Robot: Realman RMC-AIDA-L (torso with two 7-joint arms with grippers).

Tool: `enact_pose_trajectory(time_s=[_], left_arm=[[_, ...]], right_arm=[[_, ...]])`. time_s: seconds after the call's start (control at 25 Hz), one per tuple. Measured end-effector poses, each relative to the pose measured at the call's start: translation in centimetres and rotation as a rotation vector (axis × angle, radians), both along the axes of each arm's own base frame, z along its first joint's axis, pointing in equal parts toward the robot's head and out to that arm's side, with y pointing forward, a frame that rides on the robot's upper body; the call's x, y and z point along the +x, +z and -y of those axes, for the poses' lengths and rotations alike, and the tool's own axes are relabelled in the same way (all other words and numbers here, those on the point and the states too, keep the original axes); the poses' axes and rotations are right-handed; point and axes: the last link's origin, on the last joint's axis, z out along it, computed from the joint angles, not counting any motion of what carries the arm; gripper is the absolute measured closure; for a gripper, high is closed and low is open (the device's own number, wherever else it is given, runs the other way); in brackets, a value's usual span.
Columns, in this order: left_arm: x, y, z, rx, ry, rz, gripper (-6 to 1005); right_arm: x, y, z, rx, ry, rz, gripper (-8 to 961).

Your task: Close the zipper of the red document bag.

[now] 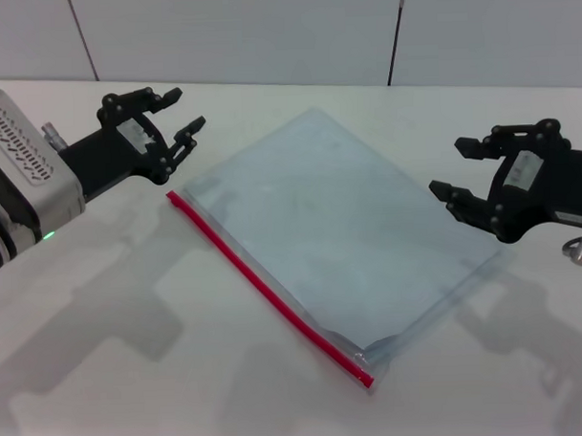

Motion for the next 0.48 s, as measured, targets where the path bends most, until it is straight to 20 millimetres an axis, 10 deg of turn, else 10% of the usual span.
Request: enact_pose_trajectory(time_s=[0.48], left_arm=[[0.5, 2.7, 2.1, 0.123, -0.023, 0.338, 416]], right_arm=[[1.7, -0.6, -2.3, 0.114, -0.085, -0.15, 183]])
